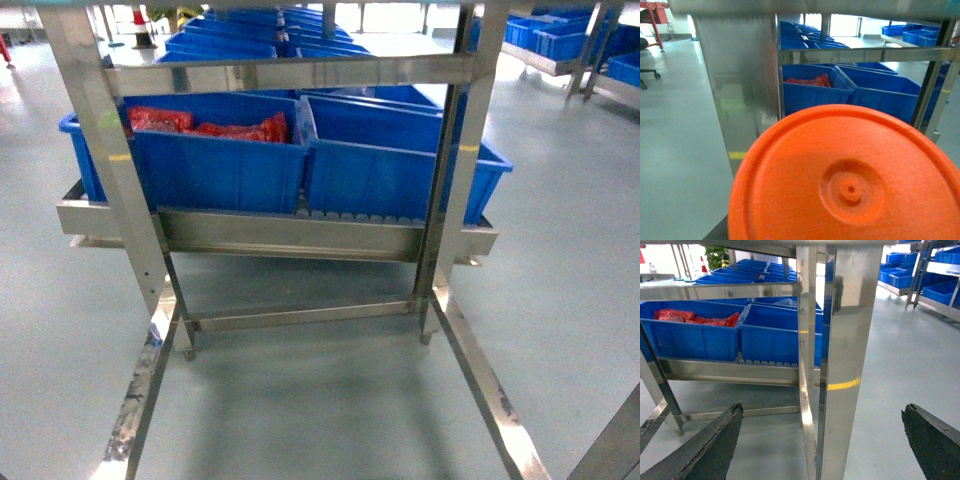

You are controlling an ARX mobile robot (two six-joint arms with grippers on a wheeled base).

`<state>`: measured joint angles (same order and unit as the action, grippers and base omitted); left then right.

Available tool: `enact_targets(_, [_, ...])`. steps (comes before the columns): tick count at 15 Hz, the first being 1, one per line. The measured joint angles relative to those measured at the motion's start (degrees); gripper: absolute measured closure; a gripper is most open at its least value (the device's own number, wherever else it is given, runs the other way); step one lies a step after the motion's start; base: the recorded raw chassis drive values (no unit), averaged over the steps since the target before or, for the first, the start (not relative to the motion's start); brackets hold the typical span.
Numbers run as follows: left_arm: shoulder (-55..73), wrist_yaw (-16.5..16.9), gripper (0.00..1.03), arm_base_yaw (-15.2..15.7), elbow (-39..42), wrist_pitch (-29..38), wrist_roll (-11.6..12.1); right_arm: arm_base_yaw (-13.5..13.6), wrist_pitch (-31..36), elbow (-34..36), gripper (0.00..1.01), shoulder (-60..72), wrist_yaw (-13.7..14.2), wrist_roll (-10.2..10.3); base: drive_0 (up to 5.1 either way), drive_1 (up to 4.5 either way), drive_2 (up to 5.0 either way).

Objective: Pick capacitor and pack into box

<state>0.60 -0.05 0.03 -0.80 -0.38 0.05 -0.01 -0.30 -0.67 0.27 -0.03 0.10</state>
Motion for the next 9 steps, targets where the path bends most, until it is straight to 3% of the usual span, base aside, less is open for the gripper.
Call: enact_targets(9, [0.0,0.02,0.6,0.0,0.0,-0.07,0.0,0.0,-0.04,0.0,0.03,0.0,0.02,0.04,0.0,0.0,0.0])
